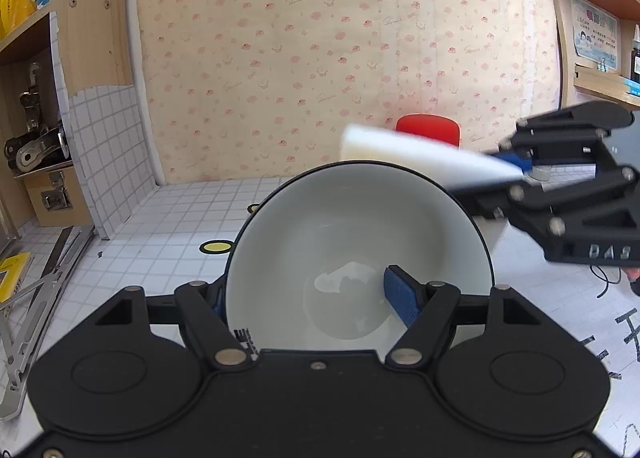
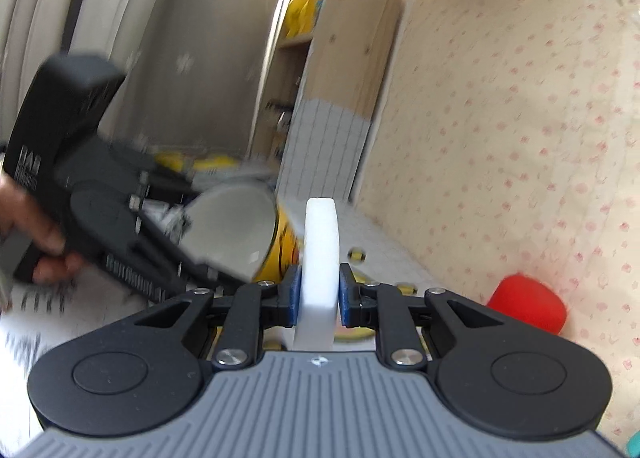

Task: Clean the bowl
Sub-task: 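Hold the yellow bowl with the left gripper while the right rubs its outer wall with the sponge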

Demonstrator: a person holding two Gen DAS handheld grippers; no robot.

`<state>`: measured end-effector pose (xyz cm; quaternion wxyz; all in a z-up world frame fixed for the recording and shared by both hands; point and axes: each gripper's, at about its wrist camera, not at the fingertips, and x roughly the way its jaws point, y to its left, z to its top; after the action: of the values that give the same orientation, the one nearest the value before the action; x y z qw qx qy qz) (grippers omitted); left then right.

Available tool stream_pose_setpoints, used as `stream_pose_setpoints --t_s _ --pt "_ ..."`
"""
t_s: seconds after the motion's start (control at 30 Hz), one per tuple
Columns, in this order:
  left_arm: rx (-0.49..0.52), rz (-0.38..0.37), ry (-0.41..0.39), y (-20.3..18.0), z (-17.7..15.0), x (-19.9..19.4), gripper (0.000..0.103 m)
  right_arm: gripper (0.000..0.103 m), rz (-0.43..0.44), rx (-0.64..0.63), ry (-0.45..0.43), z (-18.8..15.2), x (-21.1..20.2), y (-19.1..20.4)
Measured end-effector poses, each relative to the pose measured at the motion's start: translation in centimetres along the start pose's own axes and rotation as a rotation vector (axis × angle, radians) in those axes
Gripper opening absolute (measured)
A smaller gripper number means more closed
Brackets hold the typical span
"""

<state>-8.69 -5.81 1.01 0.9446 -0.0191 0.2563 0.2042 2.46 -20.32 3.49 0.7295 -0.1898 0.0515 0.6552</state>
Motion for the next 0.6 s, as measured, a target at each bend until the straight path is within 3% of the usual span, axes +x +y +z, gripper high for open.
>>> stream_pose_setpoints --t_s 0.43,0.6 --pt "-0.016 -0.021 -0.006 0.6 0.1 0.2 0.076 0.021 0.017 -0.044 0.118 -1.1 1.4 0.4" --pt "0.071 0.029 -0.067 0.0 0.5 0.1 0.082 0.022 0.025 -0.039 0.118 -1.2 1.4 0.4"
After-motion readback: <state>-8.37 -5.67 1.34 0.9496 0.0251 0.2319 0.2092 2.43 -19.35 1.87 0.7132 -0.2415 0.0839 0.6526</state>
